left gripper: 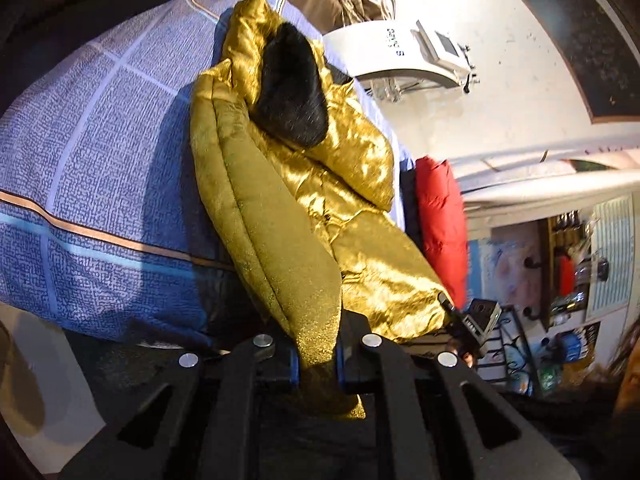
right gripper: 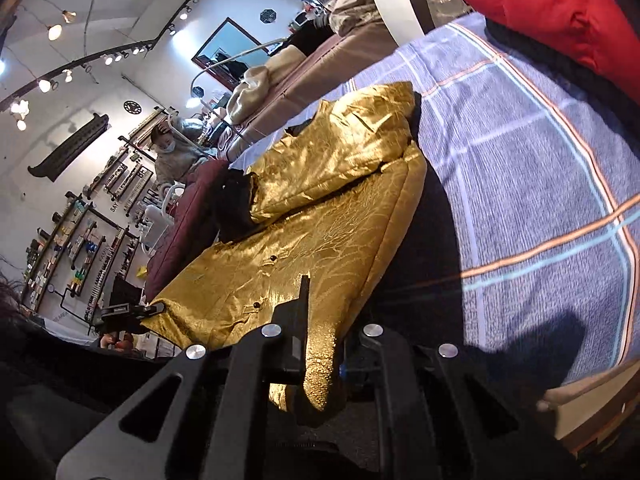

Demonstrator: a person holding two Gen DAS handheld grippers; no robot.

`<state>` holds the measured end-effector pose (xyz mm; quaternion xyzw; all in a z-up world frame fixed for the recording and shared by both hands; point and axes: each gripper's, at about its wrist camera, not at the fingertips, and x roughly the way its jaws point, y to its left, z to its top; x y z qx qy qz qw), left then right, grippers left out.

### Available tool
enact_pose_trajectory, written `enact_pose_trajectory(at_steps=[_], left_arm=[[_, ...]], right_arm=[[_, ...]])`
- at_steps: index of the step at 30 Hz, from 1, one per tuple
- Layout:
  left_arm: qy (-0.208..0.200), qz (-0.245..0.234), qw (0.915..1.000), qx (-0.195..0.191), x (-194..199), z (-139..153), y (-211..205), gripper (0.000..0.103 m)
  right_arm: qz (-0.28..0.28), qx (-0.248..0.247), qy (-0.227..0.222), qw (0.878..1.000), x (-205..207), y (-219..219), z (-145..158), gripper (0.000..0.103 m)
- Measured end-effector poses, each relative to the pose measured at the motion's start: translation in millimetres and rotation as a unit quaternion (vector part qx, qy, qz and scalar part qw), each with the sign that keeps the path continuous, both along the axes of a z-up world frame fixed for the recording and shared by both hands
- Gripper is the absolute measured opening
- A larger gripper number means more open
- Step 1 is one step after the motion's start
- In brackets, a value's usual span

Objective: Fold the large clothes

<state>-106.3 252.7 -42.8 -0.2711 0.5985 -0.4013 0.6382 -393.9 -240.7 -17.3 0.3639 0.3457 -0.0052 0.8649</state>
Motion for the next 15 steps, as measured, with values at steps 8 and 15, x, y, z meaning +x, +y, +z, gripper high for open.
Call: enact_pose_trajectory(at_steps=[8, 15], left_arm=[[0.083, 0.027, 0.9961, 0.0, -44, -7, 33, 0.011], [0.165, 0.1, 0.9806, -0.036, -59, -17, 64, 0.011]], right_arm=[[0.036, -0.014, 0.037, 0.999, -17, 23, 17, 0.01], [0.017, 0.007, 0.046, 0.999, -36, 14, 30, 0.01]])
